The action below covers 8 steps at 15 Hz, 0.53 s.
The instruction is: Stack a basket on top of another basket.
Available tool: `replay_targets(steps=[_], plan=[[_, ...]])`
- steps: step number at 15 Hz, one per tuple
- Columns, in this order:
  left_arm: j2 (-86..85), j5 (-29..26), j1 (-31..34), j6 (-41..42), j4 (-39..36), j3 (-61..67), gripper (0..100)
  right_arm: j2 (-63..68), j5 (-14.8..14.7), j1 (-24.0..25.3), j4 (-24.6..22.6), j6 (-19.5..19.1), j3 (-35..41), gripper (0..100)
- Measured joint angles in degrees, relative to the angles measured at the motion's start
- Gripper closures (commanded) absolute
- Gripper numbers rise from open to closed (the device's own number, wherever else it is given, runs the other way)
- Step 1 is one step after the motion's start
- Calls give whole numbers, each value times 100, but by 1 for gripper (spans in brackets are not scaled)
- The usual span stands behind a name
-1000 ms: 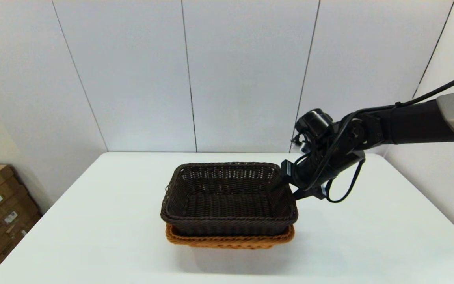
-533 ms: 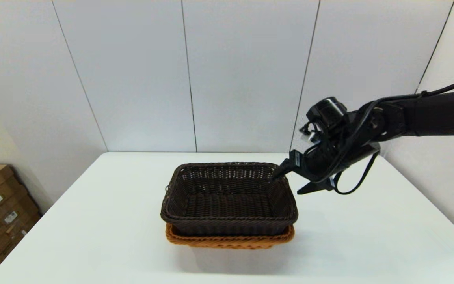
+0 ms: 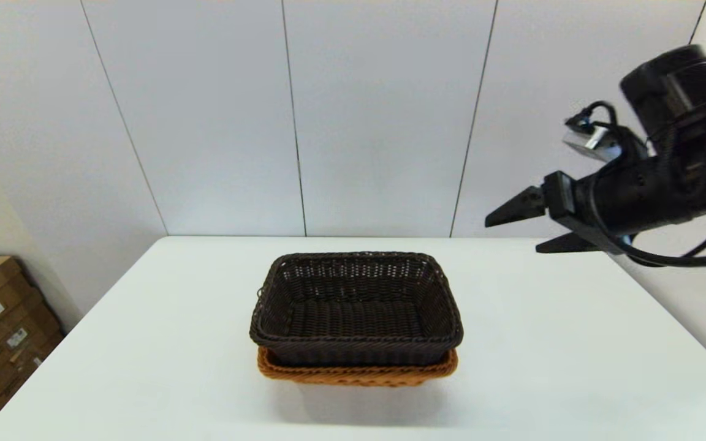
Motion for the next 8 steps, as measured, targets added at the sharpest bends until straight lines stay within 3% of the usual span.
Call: replay_targets(steps=[4,8], plan=[[0,2,0,-2,0,0,0,-1897,-276,-80,50,-607,1332,0],[0,2,0,0,0,0,0,-4000,-400,-590,61,-1375,3215,0]])
